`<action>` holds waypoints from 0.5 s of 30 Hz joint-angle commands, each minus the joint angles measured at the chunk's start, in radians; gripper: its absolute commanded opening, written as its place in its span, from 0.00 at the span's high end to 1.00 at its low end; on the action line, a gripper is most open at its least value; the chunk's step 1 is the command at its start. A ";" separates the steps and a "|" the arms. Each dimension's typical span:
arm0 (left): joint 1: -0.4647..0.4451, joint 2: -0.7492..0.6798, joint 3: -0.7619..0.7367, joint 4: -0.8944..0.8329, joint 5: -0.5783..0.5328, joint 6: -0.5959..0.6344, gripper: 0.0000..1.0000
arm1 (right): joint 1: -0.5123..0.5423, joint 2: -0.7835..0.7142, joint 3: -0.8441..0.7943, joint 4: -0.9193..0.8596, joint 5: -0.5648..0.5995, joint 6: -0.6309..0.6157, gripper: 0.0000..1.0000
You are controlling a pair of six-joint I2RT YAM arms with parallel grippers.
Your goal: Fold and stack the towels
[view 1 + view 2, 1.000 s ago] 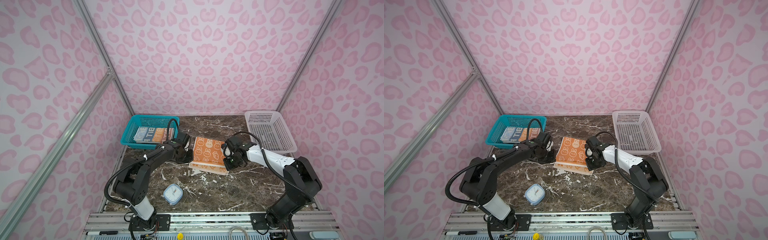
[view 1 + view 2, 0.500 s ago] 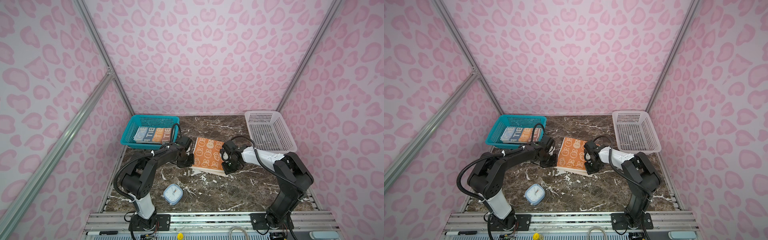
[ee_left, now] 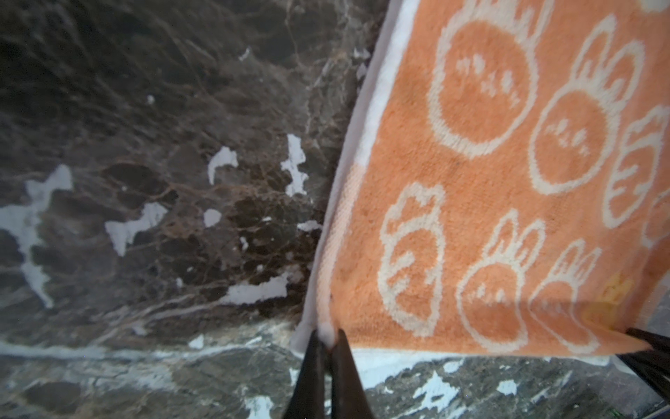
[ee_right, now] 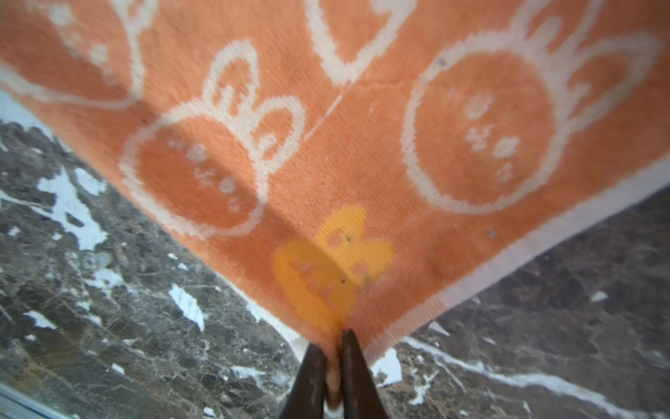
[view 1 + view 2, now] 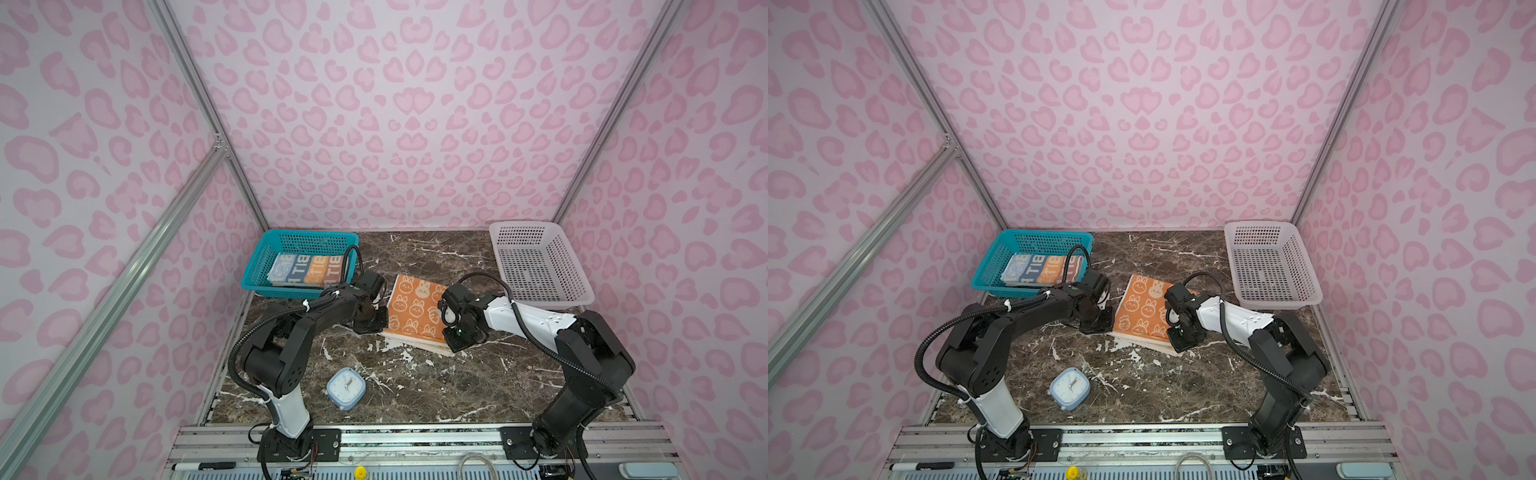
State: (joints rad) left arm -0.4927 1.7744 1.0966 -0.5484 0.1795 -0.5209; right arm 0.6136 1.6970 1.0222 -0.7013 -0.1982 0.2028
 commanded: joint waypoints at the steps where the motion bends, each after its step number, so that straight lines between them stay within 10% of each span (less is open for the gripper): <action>1: -0.001 0.002 0.013 -0.015 -0.003 0.016 0.86 | 0.005 0.019 -0.009 -0.015 0.026 0.012 0.80; 10: -0.003 -0.037 0.065 -0.056 -0.006 0.031 0.48 | 0.004 -0.041 0.024 -0.034 0.026 0.009 0.43; 15: -0.002 -0.073 0.164 -0.056 0.046 0.028 0.00 | -0.073 -0.132 0.012 0.055 -0.113 0.068 0.24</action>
State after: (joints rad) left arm -0.4950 1.7252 1.2171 -0.6041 0.1871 -0.4927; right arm 0.5713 1.5940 1.0489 -0.7086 -0.2218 0.2276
